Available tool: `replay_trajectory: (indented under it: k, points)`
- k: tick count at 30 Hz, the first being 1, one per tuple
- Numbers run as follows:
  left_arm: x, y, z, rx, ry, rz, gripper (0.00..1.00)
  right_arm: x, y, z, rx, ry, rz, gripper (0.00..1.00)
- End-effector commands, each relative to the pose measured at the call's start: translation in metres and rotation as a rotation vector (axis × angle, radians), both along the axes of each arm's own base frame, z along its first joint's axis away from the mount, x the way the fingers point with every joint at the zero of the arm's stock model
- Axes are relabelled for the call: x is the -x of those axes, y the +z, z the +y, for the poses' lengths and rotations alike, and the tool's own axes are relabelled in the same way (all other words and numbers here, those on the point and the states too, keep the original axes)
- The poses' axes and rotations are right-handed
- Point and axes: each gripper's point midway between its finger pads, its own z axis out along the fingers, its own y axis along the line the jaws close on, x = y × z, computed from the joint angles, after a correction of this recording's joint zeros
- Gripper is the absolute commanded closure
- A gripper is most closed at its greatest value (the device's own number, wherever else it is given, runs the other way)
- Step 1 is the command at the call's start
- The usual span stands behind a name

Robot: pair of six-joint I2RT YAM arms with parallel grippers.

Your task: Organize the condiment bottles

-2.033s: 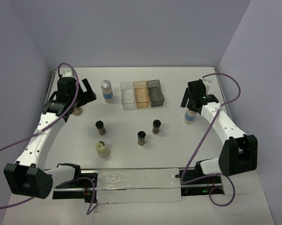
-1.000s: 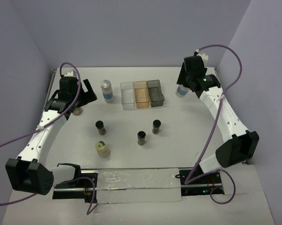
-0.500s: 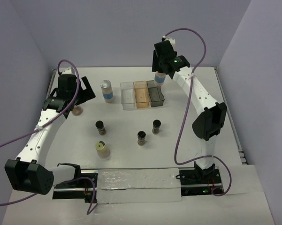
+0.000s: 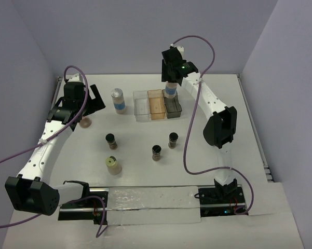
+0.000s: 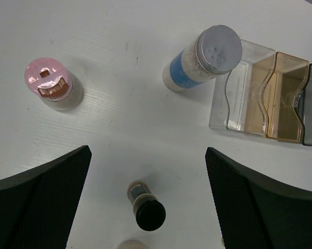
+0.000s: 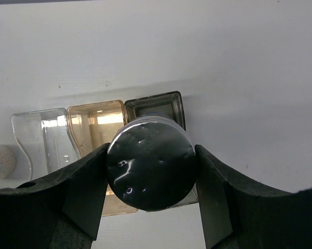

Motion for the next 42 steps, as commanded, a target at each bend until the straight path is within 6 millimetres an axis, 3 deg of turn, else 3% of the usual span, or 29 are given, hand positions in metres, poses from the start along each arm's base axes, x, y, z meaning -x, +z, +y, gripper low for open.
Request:
replay_trajectory:
  k: [1, 19, 25, 29, 32, 37, 42]
  points:
    - [-0.007, 0.022, -0.002, -0.007, -0.014, -0.056, 0.01, -0.019, 0.023, 0.009, -0.024, -0.011, -0.093, 0.91]
    - [-0.009, 0.014, -0.001, -0.02, -0.016, -0.034, 0.01, -0.041, -0.032, 0.004, -0.015, -0.062, -0.042, 0.89]
    - [-0.01, 0.012, 0.0, -0.026, -0.012, -0.03, 0.01, -0.041, -0.043, 0.002, -0.004, -0.071, -0.027, 0.74]
    - [-0.009, 0.009, -0.002, -0.019, -0.017, -0.019, 0.01, -0.041, -0.043, 0.001, -0.001, -0.066, -0.027, 0.36]
    - [-0.009, 0.009, -0.002, -0.018, -0.014, -0.013, 0.01, -0.04, -0.039, 0.001, 0.001, -0.061, -0.029, 0.2]
    - [-0.009, 0.012, -0.003, -0.017, -0.022, -0.012, 0.0, -0.036, -0.026, -0.001, -0.001, -0.055, -0.043, 0.12]
    - [-0.008, 0.009, -0.004, -0.016, -0.029, 0.011, 0.01, -0.027, 0.001, -0.003, -0.013, -0.049, -0.068, 0.09]
